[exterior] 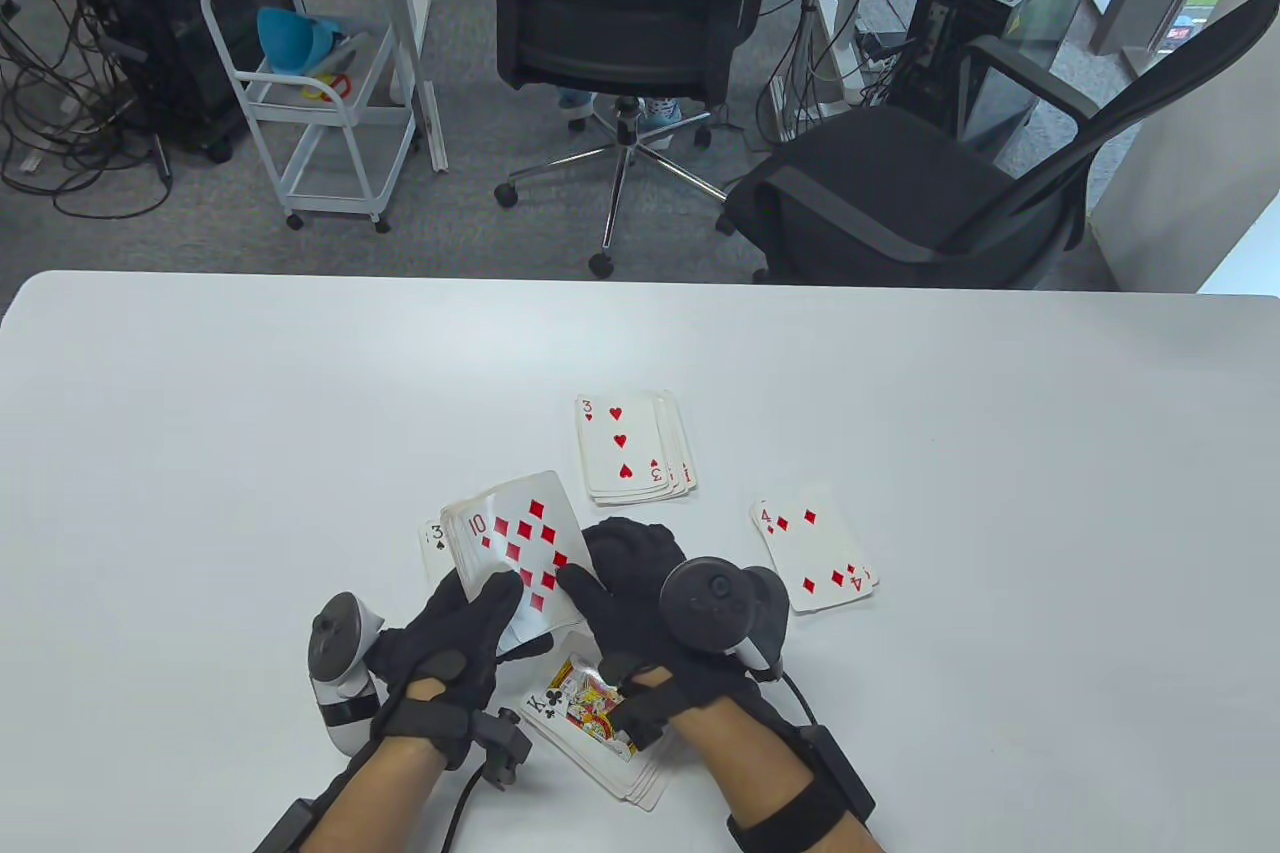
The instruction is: Playing card suit sorting
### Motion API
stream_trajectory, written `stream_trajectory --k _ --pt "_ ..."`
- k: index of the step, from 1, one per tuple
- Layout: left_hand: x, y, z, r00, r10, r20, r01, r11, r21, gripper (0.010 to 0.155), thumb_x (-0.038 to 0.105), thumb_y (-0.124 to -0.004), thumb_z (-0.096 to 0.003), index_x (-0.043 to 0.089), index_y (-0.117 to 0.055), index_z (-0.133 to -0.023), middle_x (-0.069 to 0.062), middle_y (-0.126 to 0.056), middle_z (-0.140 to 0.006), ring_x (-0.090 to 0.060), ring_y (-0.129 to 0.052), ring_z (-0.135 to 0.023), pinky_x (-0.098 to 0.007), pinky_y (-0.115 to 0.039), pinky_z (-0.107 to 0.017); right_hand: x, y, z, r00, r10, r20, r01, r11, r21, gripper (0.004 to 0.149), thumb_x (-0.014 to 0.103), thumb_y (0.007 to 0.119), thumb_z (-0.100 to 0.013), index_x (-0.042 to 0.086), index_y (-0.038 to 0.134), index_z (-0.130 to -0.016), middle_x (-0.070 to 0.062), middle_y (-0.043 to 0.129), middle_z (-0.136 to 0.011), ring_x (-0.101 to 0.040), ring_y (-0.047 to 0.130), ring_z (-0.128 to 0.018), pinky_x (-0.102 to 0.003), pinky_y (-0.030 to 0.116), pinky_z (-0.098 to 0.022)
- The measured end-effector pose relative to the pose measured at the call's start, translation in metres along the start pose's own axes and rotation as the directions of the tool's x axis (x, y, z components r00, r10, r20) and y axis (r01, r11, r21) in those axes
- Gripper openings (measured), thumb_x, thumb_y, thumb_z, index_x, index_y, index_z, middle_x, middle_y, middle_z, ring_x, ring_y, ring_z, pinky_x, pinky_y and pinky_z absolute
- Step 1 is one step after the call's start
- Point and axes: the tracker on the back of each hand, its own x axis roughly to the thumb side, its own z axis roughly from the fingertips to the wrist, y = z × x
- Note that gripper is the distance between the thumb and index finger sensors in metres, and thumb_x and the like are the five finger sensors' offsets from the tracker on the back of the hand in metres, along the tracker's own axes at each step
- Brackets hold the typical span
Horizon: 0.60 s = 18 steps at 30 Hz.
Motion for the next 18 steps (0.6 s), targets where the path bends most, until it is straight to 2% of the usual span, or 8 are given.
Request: stream_trajectory --k 3,6,9,13,16,18 --pt "0.000 -0.002 0.000 1.000 0.023 -0.003 -0.023 1.000 -0.008 0.056 0.047 -0.084 -0.0523 0.024 -0.067 -0.101 -0.002 -0.086 -0.095 -0.029 -0.098 -0.078 -0.038 -0.095 -0.048 -0.006 -0.007 0.001 0.999 -0.017 -0.050 0.014 0.998 -0.059 0.039 0.039 0.084 -0.053 0.008 0.093 -0.074 -0.015 0.084 -0.093 -0.045 0.072 -0.092 -0.071 0.046 -0.067" --pt "-0.001 -0.001 -0.001 1.000 0.012 -0.004 -0.012 1.000 0.007 0.056 0.047 -0.084 -0.0524 0.024 -0.066 -0.101 -0.002 -0.086 -0.095 -0.028 -0.098 -0.078 -0.038 -0.095 -0.048 -0.012 -0.013 0.000 0.996 -0.013 -0.086 0.006 0.997 -0.081 0.041 0.037 0.088 -0.052 0.012 0.083 -0.084 -0.017 0.077 -0.096 -0.046 0.068 -0.094 -0.072 0.044 -0.068" --pt "-0.001 0.002 -0.001 1.000 0.023 -0.010 -0.022 1.000 0.017 0.054 0.046 -0.082 -0.0531 0.024 -0.067 -0.100 -0.002 -0.087 -0.094 -0.028 -0.099 -0.077 -0.038 -0.095 -0.048 -0.022 -0.037 -0.004 0.990 0.020 -0.142 -0.044 0.985 -0.168 0.038 0.035 0.086 -0.053 0.014 0.084 -0.084 -0.017 0.076 -0.096 -0.047 0.065 -0.095 -0.073 0.042 -0.068" --pt "0.002 0.004 -0.001 0.999 0.033 -0.001 -0.033 0.999 0.017 0.054 0.045 -0.082 -0.0532 0.023 -0.068 -0.100 -0.002 -0.088 -0.094 -0.028 -0.100 -0.077 -0.038 -0.095 -0.047 -0.061 -0.078 -0.007 0.940 0.008 -0.342 -0.097 0.964 -0.246 0.036 0.034 0.082 -0.054 0.015 0.086 -0.085 -0.019 0.072 -0.099 -0.049 0.059 -0.097 -0.073 0.038 -0.067" --pt "0.003 0.004 -0.001 0.999 0.039 0.003 -0.039 0.999 0.014 0.054 0.046 -0.082 -0.0532 0.023 -0.068 -0.100 -0.002 -0.087 -0.094 -0.028 -0.099 -0.077 -0.038 -0.095 -0.047 -0.091 -0.097 -0.006 0.878 0.036 -0.478 -0.151 0.967 -0.204 0.036 0.034 0.081 -0.055 0.014 0.085 -0.086 -0.021 0.066 -0.103 -0.052 0.051 -0.099 -0.075 0.033 -0.067" --pt "0.003 0.004 -0.002 0.999 0.040 0.006 -0.040 0.999 0.012 0.054 0.045 -0.082 -0.0533 0.023 -0.068 -0.100 -0.002 -0.088 -0.094 -0.028 -0.100 -0.077 -0.038 -0.095 -0.048 -0.110 -0.110 -0.003 0.812 0.113 -0.573 -0.233 0.962 -0.140 0.037 0.034 0.080 -0.056 0.013 0.085 -0.086 -0.023 0.061 -0.105 -0.053 0.045 -0.100 -0.075 0.030 -0.066"
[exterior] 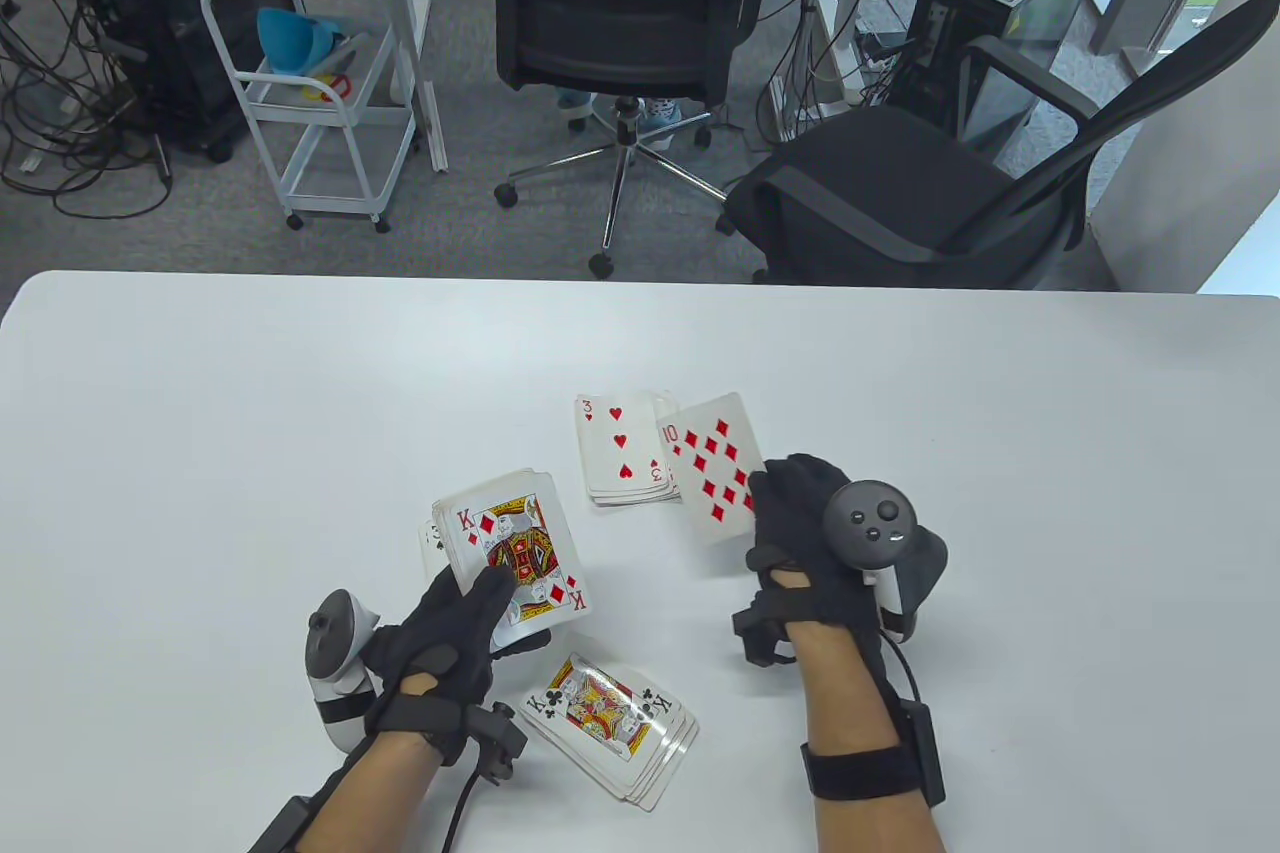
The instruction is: Playing card suit sorting
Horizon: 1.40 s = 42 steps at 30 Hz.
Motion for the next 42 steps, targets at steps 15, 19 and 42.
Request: stream_trajectory --k 15,19,42 --pt "-0.001 -0.001 -0.001 1.000 0.002 -0.004 -0.002 1.000 -0.007 0.054 0.045 -0.082 -0.0533 0.023 -0.067 -0.100 -0.002 -0.087 -0.094 -0.028 -0.100 -0.076 -0.038 -0.095 -0.047 -0.026 0.007 -0.007 0.917 0.361 -0.167 -0.360 0.932 0.037 0.062 0.036 0.082 -0.056 0.008 0.057 -0.106 -0.026 0.040 -0.111 -0.053 0.025 -0.103 -0.076 0.024 -0.065" --pt "-0.004 -0.003 -0.001 1.000 0.004 -0.021 -0.004 1.000 -0.019 0.055 0.045 -0.080 -0.0539 0.022 -0.066 -0.101 -0.004 -0.086 -0.095 -0.029 -0.098 -0.077 -0.039 -0.094 -0.048 0.006 0.016 0.007 0.981 0.189 0.038 -0.189 0.982 -0.002 0.059 0.042 0.078 -0.056 0.009 0.063 -0.103 -0.025 0.044 -0.110 -0.053 0.029 -0.103 -0.075 0.027 -0.065" --pt "-0.007 -0.002 0.000 0.997 -0.074 -0.024 0.073 0.997 -0.015 0.053 0.043 -0.085 -0.0528 0.024 -0.068 -0.100 0.000 -0.089 -0.093 -0.026 -0.101 -0.076 -0.037 -0.095 -0.047 0.100 0.085 0.092 0.814 -0.215 0.540 0.074 0.960 0.271 0.054 0.049 0.089 -0.050 0.013 0.070 -0.085 -0.020 0.060 -0.104 -0.051 0.051 -0.100 -0.073 0.041 -0.068"
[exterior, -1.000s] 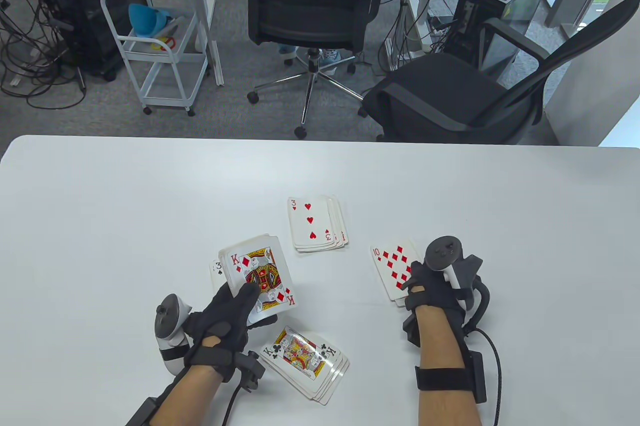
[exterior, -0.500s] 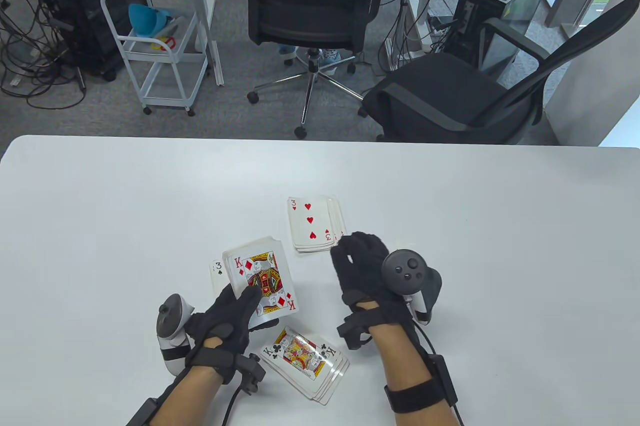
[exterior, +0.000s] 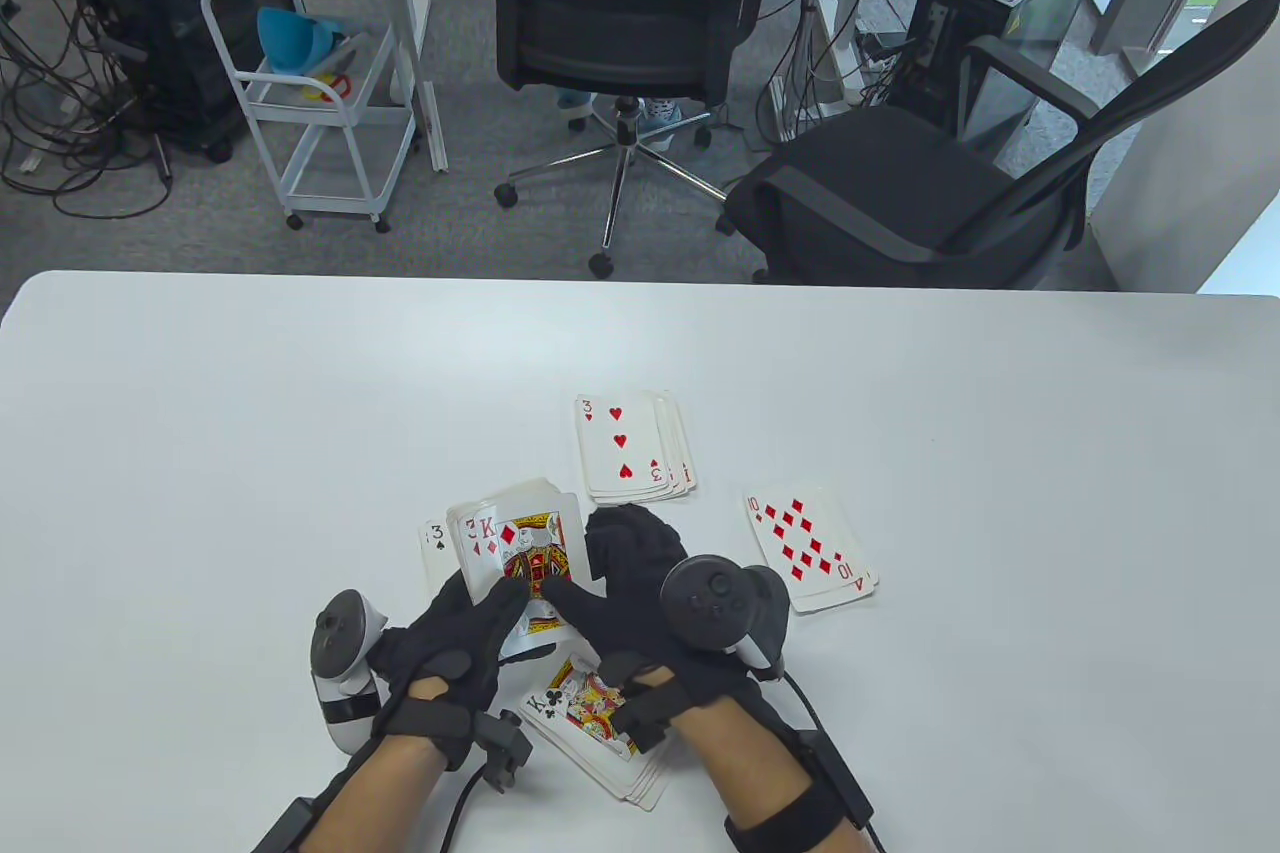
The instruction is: Playing card suit sorting
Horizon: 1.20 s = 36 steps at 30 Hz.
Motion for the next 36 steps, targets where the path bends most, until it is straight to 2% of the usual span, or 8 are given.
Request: stream_trajectory --k 9,18,21,25,27,30,34,36 --pt "-0.003 -0.001 0.001 1.000 0.023 -0.011 -0.023 1.000 -0.010 0.055 0.046 -0.083 -0.0528 0.023 -0.067 -0.100 -0.002 -0.087 -0.094 -0.028 -0.099 -0.077 -0.038 -0.095 -0.048 -0.002 -0.003 0.001 1.000 -0.014 0.004 0.015 0.998 -0.062 0.038 0.038 0.081 -0.054 0.010 0.081 -0.080 -0.018 0.072 -0.098 -0.049 0.060 -0.098 -0.072 0.045 -0.068" --pt "-0.003 -0.003 0.001 1.000 0.024 -0.020 -0.024 0.999 -0.025 0.056 0.046 -0.082 -0.0529 0.023 -0.066 -0.101 -0.003 -0.086 -0.095 -0.029 -0.098 -0.078 -0.039 -0.094 -0.049 -0.010 -0.012 0.000 0.999 -0.017 -0.042 0.011 0.993 -0.118 0.040 0.036 0.082 -0.054 0.011 0.081 -0.085 -0.017 0.072 -0.098 -0.048 0.061 -0.097 -0.071 0.045 -0.068" --pt "-0.003 -0.003 0.001 0.999 0.024 -0.021 -0.024 0.999 -0.022 0.055 0.046 -0.081 -0.0533 0.023 -0.066 -0.101 -0.003 -0.086 -0.095 -0.029 -0.098 -0.078 -0.039 -0.094 -0.048 -0.020 -0.028 -0.002 0.996 -0.011 -0.088 -0.003 0.988 -0.152 0.039 0.035 0.080 -0.055 0.012 0.080 -0.086 -0.018 0.071 -0.099 -0.049 0.061 -0.097 -0.071 0.045 -0.068" --pt "-0.002 -0.003 0.001 0.999 0.032 -0.015 -0.032 0.999 -0.026 0.054 0.045 -0.081 -0.0534 0.023 -0.067 -0.100 -0.002 -0.087 -0.094 -0.029 -0.099 -0.077 -0.039 -0.094 -0.048 -0.051 -0.061 -0.003 0.973 -0.040 -0.225 -0.009 0.977 -0.214 0.038 0.034 0.076 -0.056 0.013 0.079 -0.087 -0.019 0.069 -0.101 -0.050 0.058 -0.098 -0.072 0.042 -0.068" --pt "-0.002 -0.004 0.000 0.999 0.031 -0.012 -0.032 0.999 -0.029 0.054 0.046 -0.081 -0.0535 0.023 -0.067 -0.100 -0.002 -0.087 -0.094 -0.028 -0.099 -0.077 -0.039 -0.094 -0.048 -0.072 -0.076 -0.001 0.948 -0.049 -0.316 -0.022 0.976 -0.218 0.037 0.035 0.075 -0.057 0.016 0.080 -0.087 -0.021 0.066 -0.102 -0.051 0.055 -0.098 -0.073 0.040 -0.067" --pt "-0.001 -0.004 0.000 0.999 0.032 -0.010 -0.033 0.999 -0.033 0.054 0.045 -0.081 -0.0534 0.023 -0.067 -0.100 -0.002 -0.087 -0.094 -0.028 -0.099 -0.077 -0.039 -0.094 -0.048 -0.109 -0.100 0.008 0.840 -0.055 -0.540 -0.065 0.977 -0.201 0.037 0.036 0.073 -0.058 0.018 0.079 -0.089 -0.023 0.060 -0.105 -0.054 0.045 -0.100 -0.074 0.034 -0.067" --pt "-0.001 -0.004 0.000 0.999 0.036 -0.009 -0.037 0.999 -0.031 0.054 0.045 -0.081 -0.0536 0.023 -0.067 -0.100 -0.002 -0.087 -0.094 -0.029 -0.099 -0.077 -0.039 -0.094 -0.048 -0.142 -0.117 0.017 0.713 0.069 -0.698 -0.179 0.980 -0.085 0.037 0.036 0.074 -0.058 0.017 0.080 -0.089 -0.025 0.052 -0.109 -0.055 0.031 -0.102 -0.074 0.027 -0.066" --pt "-0.001 -0.006 -0.001 0.999 0.034 -0.010 -0.034 0.999 -0.035 0.054 0.045 -0.080 -0.0536 0.023 -0.067 -0.100 -0.002 -0.087 -0.094 -0.028 -0.099 -0.077 -0.039 -0.094 -0.048 -0.153 -0.117 0.019 0.644 0.174 -0.745 -0.256 0.967 0.005 0.037 0.036 0.074 -0.059 0.017 0.080 -0.090 -0.026 0.048 -0.110 -0.054 0.027 -0.103 -0.075 0.025 -0.066"
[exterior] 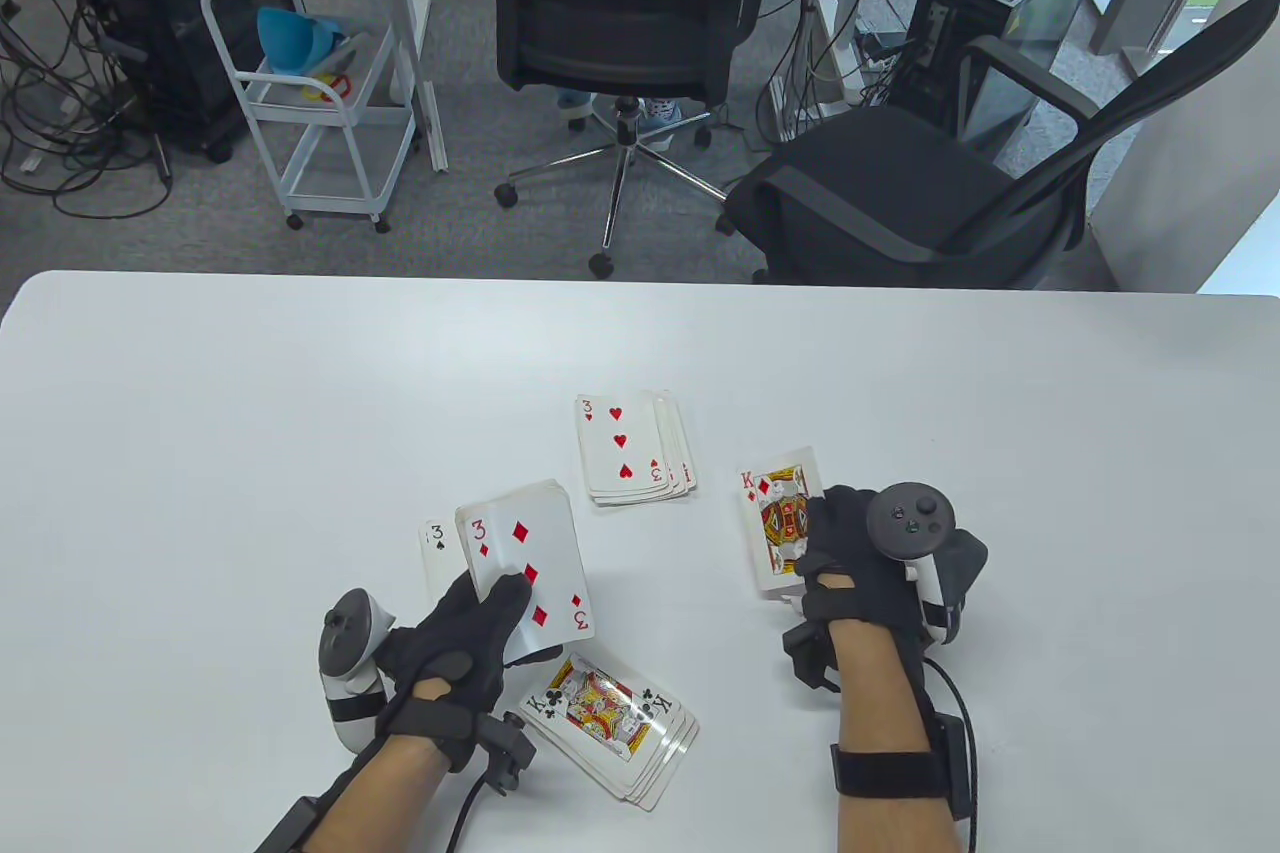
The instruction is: Playing card suit sorting
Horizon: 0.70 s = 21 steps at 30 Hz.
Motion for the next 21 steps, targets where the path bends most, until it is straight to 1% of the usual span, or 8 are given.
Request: stream_trajectory --k 2,5,9,11,14,17,19,21 --pt "-0.001 -0.001 0.000 1.000 -0.002 -0.002 0.002 1.000 -0.002 0.054 0.046 -0.080 -0.0535 0.023 -0.067 -0.100 -0.002 -0.087 -0.094 -0.028 -0.099 -0.077 -0.039 -0.094 -0.048 -0.003 0.006 -0.003 0.997 0.076 -0.032 -0.077 0.997 -0.008 0.040 0.035 0.075 -0.059 0.014 0.077 -0.092 -0.026 0.046 -0.110 -0.054 0.025 -0.103 -0.075 0.024 -0.066" --pt "-0.001 -0.001 0.000 1.000 -0.002 -0.004 0.002 1.000 -0.002 0.054 0.045 -0.081 -0.0534 0.023 -0.067 -0.100 -0.003 -0.087 -0.094 -0.029 -0.099 -0.077 -0.039 -0.094 -0.048 0.001 0.012 -0.002 0.991 0.135 -0.023 -0.136 0.990 -0.041 0.054 0.036 0.075 -0.058 0.010 0.062 -0.104 -0.026 0.040 -0.111 -0.053 0.023 -0.103 -0.075 0.023 -0.066" --pt "-0.001 -0.001 0.000 1.000 -0.002 -0.005 0.002 1.000 -0.001 0.054 0.046 -0.080 -0.0536 0.023 -0.067 -0.100 -0.003 -0.087 -0.094 -0.029 -0.098 -0.077 -0.039 -0.094 -0.048 0.020 0.012 0.011 0.987 0.143 0.076 -0.133 0.983 -0.124 0.059 0.038 0.075 -0.058 0.010 0.056 -0.106 -0.025 0.039 -0.112 -0.053 0.023 -0.103 -0.075 0.024 -0.066" --pt "-0.001 -0.001 0.000 1.000 0.004 -0.006 -0.004 1.000 -0.001 0.054 0.046 -0.079 -0.0538 0.022 -0.066 -0.101 -0.003 -0.086 -0.094 -0.029 -0.098 -0.077 -0.039 -0.094 -0.048 0.032 0.015 0.019 0.982 0.119 0.148 -0.100 0.986 -0.130 0.060 0.042 0.074 -0.058 0.011 0.055 -0.106 -0.025 0.040 -0.112 -0.052 0.024 -0.103 -0.075 0.025 -0.066" --pt "-0.001 -0.001 0.001 1.000 0.003 -0.009 -0.003 1.000 -0.003 0.054 0.045 -0.078 -0.0540 0.021 -0.065 -0.101 -0.004 -0.085 -0.095 -0.030 -0.098 -0.078 -0.040 -0.093 -0.048 0.050 0.021 0.033 0.961 0.000 0.278 0.022 0.997 -0.074 0.061 0.046 0.072 -0.058 0.012 0.056 -0.106 -0.025 0.041 -0.111 -0.053 0.025 -0.103 -0.074 0.025 -0.066" --pt "0.000 0.000 0.002 1.000 0.004 -0.004 -0.004 1.000 0.002 0.054 0.045 -0.077 -0.0542 0.021 -0.064 -0.102 -0.004 -0.085 -0.096 -0.030 -0.097 -0.078 -0.040 -0.093 -0.049 0.073 0.029 0.051 0.886 -0.195 0.420 0.199 0.979 0.035 0.059 0.049 0.071 -0.057 0.011 0.062 -0.103 -0.025 0.045 -0.110 -0.053 0.028 -0.103 -0.074 0.027 -0.066" --pt "0.001 0.000 0.002 1.000 0.001 0.000 -0.001 1.000 0.006 0.054 0.045 -0.077 -0.0541 0.022 -0.064 -0.102 -0.003 -0.085 -0.096 -0.030 -0.097 -0.079 -0.040 -0.093 -0.049 0.083 0.033 0.063 0.863 -0.293 0.411 0.262 0.956 0.130 0.056 0.051 0.070 -0.057 0.010 0.070 -0.096 -0.025 0.050 -0.109 -0.053 0.029 -0.103 -0.075 0.024 -0.065" --pt "0.001 0.001 0.002 1.000 -0.001 0.000 0.001 1.000 0.010 0.054 0.044 -0.077 -0.0541 0.022 -0.064 -0.102 -0.003 -0.085 -0.096 -0.029 -0.097 -0.079 -0.041 -0.093 -0.049 0.092 0.038 0.072 0.811 -0.375 0.449 0.325 0.927 0.187 0.054 0.051 0.070 -0.057 0.010 0.074 -0.092 -0.025 0.053 -0.108 -0.053 0.030 -0.103 -0.075 0.025 -0.065"
